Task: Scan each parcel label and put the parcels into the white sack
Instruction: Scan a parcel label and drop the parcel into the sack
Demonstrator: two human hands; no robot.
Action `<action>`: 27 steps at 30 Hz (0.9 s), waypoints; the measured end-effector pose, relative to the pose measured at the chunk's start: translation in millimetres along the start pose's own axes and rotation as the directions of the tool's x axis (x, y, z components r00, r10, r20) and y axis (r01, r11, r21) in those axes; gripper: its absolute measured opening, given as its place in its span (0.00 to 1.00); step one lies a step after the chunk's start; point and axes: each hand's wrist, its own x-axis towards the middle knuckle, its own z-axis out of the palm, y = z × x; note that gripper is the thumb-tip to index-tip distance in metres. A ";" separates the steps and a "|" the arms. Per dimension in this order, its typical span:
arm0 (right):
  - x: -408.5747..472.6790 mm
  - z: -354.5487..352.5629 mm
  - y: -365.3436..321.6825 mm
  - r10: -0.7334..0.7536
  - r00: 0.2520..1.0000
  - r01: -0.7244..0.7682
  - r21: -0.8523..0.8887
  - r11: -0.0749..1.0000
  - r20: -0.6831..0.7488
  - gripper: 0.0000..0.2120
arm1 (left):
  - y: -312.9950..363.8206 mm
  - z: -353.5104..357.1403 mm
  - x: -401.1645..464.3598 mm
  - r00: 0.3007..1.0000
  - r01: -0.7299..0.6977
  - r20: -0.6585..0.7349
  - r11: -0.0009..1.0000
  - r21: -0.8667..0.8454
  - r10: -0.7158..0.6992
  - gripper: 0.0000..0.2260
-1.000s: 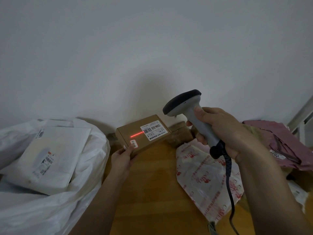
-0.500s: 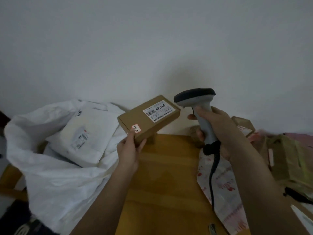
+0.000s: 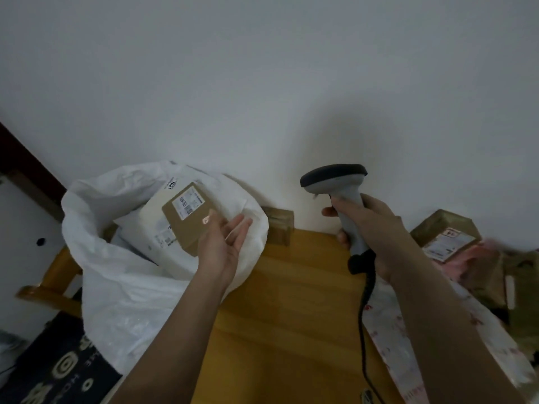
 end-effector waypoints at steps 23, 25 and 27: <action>85.2 -84.0 53.6 0.090 0.991 -0.099 -0.087 0.991 -0.098 0.11 | -165.1 36.8 81.3 0.974 0.049 0.002 0.220 0.974 -0.226 0.20; 102.4 -85.2 59.3 0.102 0.990 -0.111 -0.096 0.989 -0.100 0.11 | -174.3 39.3 108.8 0.978 0.036 -0.010 0.122 0.992 -0.206 0.25; 119.7 -86.3 66.1 0.108 0.988 -0.119 -0.104 0.987 -0.106 0.11 | -183.9 39.0 137.9 0.979 0.012 -0.004 0.038 0.999 -0.205 0.28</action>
